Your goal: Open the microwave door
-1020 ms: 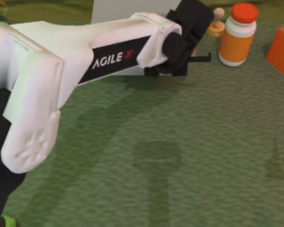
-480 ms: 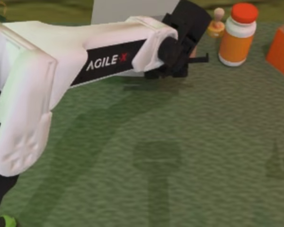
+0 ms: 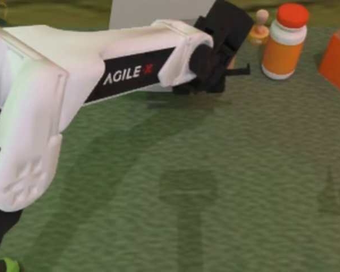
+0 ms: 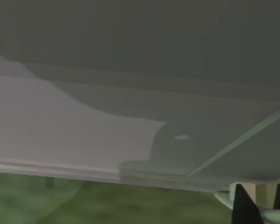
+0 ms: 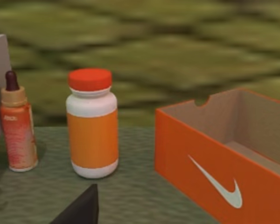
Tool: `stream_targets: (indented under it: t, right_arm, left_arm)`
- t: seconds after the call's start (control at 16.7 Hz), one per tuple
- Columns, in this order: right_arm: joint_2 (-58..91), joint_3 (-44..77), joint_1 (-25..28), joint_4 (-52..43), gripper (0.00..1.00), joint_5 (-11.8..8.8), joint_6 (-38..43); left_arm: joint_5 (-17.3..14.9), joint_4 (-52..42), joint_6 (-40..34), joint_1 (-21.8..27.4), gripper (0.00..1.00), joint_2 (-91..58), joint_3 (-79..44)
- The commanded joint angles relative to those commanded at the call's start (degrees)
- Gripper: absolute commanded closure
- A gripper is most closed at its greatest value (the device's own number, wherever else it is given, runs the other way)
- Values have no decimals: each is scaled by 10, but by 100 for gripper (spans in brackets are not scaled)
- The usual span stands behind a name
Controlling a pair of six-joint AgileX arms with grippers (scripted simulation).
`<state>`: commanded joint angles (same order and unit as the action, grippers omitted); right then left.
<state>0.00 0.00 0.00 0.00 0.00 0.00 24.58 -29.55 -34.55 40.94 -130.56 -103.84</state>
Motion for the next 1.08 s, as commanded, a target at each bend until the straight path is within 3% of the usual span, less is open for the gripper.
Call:
stream_targets:
  t: [1.08]
  right_arm:
    - [0,0,0,0,0,0,0]
  left_arm:
    - [-15,28,23,-1,100,23,39]
